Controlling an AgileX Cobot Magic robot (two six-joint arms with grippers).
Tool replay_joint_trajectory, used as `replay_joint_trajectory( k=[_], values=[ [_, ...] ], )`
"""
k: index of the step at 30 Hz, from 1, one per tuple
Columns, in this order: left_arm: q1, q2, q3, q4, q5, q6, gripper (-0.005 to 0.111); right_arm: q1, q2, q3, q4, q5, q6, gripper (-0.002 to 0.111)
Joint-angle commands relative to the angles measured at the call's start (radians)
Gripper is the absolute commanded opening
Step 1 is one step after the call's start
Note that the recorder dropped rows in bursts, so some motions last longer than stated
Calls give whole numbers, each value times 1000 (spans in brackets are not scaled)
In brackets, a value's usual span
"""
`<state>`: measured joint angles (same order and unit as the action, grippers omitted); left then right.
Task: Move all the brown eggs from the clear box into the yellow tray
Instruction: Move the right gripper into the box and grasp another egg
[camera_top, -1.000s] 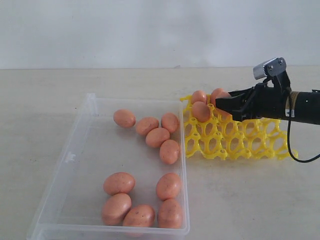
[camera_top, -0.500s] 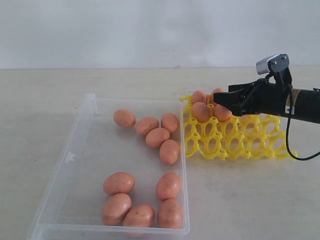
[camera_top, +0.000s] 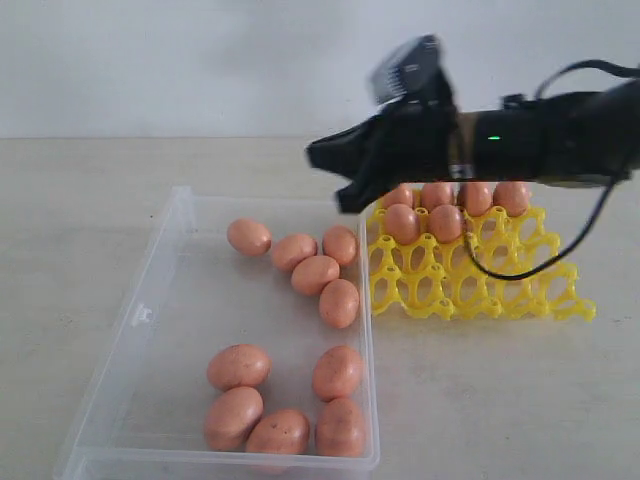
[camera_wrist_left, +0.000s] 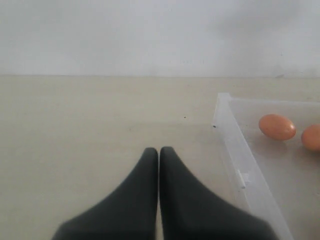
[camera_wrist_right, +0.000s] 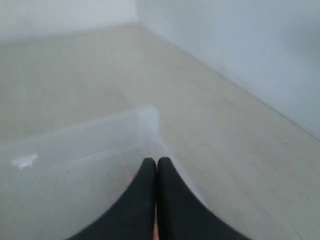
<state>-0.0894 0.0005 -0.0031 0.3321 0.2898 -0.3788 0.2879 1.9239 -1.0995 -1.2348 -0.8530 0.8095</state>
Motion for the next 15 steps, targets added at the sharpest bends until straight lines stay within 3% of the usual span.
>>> replay_joint_trajectory(
  k=[1,2,4,5,7,8,9,13,15],
  values=[
    [-2,-1,3,0,2,-7,1,345,9,-136,-245,820,-45,0],
    [-2,-1,3,0,2,-7,1,434,33,-187,-250,1134,-92,0],
    [-2,-1,3,0,2,-7,1,511,44,-244,-228,1349,-145,0],
    [-2,-1,3,0,2,-7,1,524,37,-260,-185,1327,-168,0],
    [-2,-1,3,0,2,-7,1,536,31,-318,143,1211,-389,0],
    [-2,-1,3,0,2,-7,1,536,36,-374,474,1212,-640,0],
    [-2,-1,3,0,2,-7,1,536,42,-403,669,1255,-769,0],
    [-2,-1,3,0,2,-7,1,507,107,-599,1274,1636,-1356,0],
    [-2,-1,3,0,2,-7,1,494,155,-708,1383,1813,-1473,0]
  ],
)
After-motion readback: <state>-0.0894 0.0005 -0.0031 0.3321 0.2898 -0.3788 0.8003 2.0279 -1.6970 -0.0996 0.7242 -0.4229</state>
